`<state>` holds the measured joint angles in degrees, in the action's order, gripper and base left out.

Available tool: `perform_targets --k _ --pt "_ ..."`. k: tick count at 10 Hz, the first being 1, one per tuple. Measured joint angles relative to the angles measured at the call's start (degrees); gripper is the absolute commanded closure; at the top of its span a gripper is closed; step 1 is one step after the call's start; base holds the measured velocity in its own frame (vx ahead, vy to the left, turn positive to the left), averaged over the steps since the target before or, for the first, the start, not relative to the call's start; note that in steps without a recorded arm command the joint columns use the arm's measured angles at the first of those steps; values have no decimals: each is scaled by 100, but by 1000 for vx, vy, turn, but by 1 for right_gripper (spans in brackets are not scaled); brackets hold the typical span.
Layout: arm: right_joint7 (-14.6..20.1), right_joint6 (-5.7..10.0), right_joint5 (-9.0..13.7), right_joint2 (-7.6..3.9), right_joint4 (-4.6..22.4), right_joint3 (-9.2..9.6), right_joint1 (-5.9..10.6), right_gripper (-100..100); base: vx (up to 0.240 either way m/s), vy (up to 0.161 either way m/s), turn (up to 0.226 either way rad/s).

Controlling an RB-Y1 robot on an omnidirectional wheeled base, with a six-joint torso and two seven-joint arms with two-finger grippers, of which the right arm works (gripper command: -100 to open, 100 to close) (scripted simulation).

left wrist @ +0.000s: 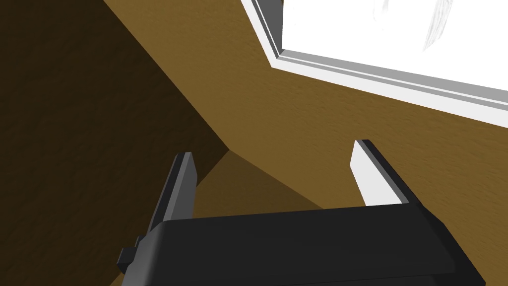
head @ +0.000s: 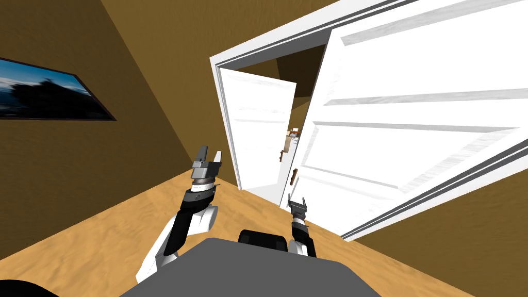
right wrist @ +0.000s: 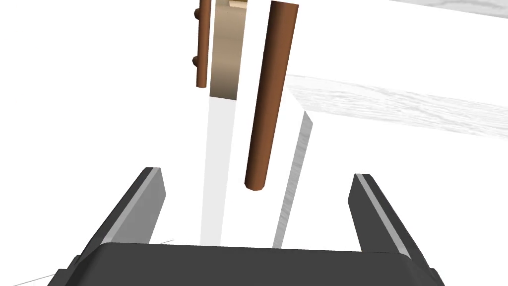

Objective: Push the door open

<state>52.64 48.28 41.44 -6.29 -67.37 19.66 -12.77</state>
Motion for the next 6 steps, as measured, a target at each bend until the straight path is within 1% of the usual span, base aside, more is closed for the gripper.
perform_targets --k 1,3,6 --pt "80 44 61 13 129 25 48 -100 97 -32 32" --pt "257 110 203 -8 302 69 82 -100 119 -28 30" --pt "520 248 401 20 655 147 189 -100 133 -65 34"
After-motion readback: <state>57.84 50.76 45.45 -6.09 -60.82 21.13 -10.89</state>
